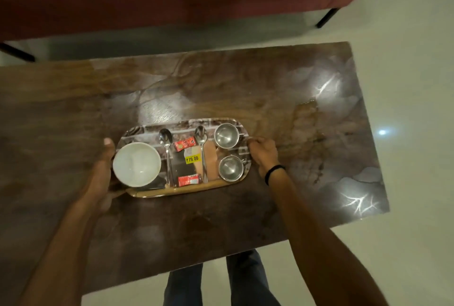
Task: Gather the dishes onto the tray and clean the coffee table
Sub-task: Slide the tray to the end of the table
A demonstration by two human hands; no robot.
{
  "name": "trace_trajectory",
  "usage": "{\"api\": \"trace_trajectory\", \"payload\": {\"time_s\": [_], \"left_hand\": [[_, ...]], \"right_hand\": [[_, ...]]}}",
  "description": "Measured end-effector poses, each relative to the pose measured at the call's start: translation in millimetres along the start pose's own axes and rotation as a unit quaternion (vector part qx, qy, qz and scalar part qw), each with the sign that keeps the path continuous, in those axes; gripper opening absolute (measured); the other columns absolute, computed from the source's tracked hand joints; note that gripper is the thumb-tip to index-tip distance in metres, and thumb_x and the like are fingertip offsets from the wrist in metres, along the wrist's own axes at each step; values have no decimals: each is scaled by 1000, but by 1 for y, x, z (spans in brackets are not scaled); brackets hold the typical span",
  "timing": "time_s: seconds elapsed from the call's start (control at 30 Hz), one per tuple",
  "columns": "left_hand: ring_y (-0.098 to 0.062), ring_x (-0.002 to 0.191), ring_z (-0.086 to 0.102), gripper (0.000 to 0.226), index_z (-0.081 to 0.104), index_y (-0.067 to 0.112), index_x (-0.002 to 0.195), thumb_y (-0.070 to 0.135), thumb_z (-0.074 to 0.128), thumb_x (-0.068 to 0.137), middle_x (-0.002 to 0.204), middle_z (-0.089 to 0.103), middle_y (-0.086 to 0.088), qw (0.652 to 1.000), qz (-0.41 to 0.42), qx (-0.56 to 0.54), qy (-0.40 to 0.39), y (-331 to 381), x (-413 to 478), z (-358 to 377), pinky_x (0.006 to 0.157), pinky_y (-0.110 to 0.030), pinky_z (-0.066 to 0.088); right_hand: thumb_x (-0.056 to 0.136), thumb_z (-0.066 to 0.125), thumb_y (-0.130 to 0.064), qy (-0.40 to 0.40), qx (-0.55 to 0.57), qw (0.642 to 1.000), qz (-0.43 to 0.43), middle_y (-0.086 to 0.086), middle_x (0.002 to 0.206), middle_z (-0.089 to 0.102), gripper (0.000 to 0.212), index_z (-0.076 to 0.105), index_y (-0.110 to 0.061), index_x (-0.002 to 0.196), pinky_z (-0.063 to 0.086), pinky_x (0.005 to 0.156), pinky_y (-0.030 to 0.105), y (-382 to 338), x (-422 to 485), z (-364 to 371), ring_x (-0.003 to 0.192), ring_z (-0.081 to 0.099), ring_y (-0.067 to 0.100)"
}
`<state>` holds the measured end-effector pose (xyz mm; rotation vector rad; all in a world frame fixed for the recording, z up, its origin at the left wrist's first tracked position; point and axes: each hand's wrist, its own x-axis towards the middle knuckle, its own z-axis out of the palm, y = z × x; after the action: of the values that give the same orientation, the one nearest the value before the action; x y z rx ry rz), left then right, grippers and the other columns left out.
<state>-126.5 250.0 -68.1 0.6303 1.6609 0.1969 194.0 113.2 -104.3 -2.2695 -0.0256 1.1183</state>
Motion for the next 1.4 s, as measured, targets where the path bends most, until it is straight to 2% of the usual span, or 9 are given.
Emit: {"api": "trace_trajectory", "payload": {"time_s": [0.43,0.63,0.73,0.87,1.03,1.13,1.27,1.33,1.4], "left_hand": [[-36,119,55,71,58,27,126,81,42,82,130,58,-12,997,23,62,-47,9,-61,155,81,-45,49],[-28,99,63,57,65,30,105,78,39,87,105,67,-5,994,27,76,-75,7,-80,268,74,-39,53],[-27,94,66,60,68,29,102,79,39,86,102,70,-5,991,40,102,-80,12,-83,323,76,-40,55],[-28,93,65,66,68,28,104,84,39,83,107,70,-9,980,71,169,-75,36,-76,388,80,-41,54],[-19,91,58,71,65,31,112,87,34,81,106,65,-3,951,117,267,-107,82,-74,465,75,-36,47],[-16,88,58,77,62,26,118,85,27,84,110,64,-5,916,157,339,-145,107,-76,507,69,-32,44],[-26,103,57,94,50,25,137,91,18,79,119,61,-9,863,173,435,-191,134,-77,565,95,-44,42],[-29,107,60,106,49,24,140,97,14,70,121,63,-14,840,171,473,-201,143,-76,588,94,-44,44],[-26,99,63,97,49,22,141,88,12,81,120,64,-17,830,179,483,-213,148,-76,610,89,-40,47]], "right_hand": [[84,64,-40,66,77,994,42,1,91,76,23,77,-24,96,59,85,49,53,30,-166,90,70,26],[81,60,-43,79,101,991,48,3,88,75,26,77,-24,89,60,81,50,76,83,-256,88,71,27],[68,59,-52,83,114,990,31,5,81,76,35,77,-27,86,59,77,58,91,112,-297,83,73,32],[76,62,-42,106,137,984,48,3,83,76,27,77,-22,87,59,80,55,105,127,-337,84,73,29],[81,61,-37,102,219,966,95,8,84,73,27,74,-14,87,57,75,44,129,124,-351,85,69,28],[91,58,-26,106,284,945,121,10,87,75,22,73,-15,77,58,83,50,142,114,-345,91,71,33],[98,50,-10,85,383,906,159,16,105,74,20,70,-11,101,56,90,47,157,104,-331,99,70,33],[100,48,-8,93,399,894,180,16,108,73,21,68,-8,106,57,90,45,161,101,-321,101,69,32],[101,47,-10,98,412,884,197,13,111,72,22,66,-9,111,56,92,44,162,98,-311,103,68,30]]}}
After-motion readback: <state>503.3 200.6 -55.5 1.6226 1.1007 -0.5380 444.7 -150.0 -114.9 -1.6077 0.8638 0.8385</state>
